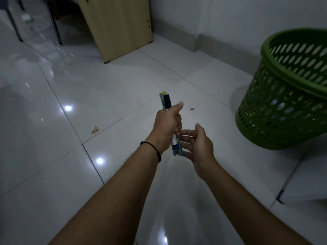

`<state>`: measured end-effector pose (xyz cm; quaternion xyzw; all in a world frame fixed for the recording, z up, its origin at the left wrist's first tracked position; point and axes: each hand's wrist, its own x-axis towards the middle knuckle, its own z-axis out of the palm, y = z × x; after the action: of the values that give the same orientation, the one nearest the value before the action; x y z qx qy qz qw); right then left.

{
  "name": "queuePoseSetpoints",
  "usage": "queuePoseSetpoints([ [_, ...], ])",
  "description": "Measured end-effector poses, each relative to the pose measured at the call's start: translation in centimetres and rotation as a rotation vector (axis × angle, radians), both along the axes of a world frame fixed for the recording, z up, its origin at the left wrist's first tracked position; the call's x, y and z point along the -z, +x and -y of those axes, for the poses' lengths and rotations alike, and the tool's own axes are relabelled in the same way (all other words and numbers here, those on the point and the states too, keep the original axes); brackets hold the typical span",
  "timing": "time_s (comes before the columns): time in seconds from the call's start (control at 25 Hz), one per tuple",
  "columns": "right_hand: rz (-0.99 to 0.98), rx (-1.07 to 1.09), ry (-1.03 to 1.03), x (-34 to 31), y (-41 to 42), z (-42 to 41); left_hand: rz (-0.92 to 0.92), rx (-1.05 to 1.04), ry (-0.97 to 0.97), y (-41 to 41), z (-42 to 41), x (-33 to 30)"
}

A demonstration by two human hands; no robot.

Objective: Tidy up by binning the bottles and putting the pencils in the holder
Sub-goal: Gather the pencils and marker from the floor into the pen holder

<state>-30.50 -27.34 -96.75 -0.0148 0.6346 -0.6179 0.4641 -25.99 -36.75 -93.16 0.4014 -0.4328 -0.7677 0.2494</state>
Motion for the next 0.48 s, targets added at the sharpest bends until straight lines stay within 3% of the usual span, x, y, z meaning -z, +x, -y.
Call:
queuePoseSetpoints([
  [0.16, -0.162, -0.243, 0.132, -0.5, -0.3, 0.0, 0.086, 0.010, -0.057, 0.0, 0.1, 0.9],
  [0.28, -0.287, -0.337, 0.237, -1.2, 0.6, 0.5, 0.267, 0.038, -0.169, 0.7, -0.2, 0.7],
  [0.48, -0.336, -0.195, 0.278, -5.8, 7.9, -0.8, 0.380, 0.164, -0.100, 5.8, -1.2, -5.1],
])
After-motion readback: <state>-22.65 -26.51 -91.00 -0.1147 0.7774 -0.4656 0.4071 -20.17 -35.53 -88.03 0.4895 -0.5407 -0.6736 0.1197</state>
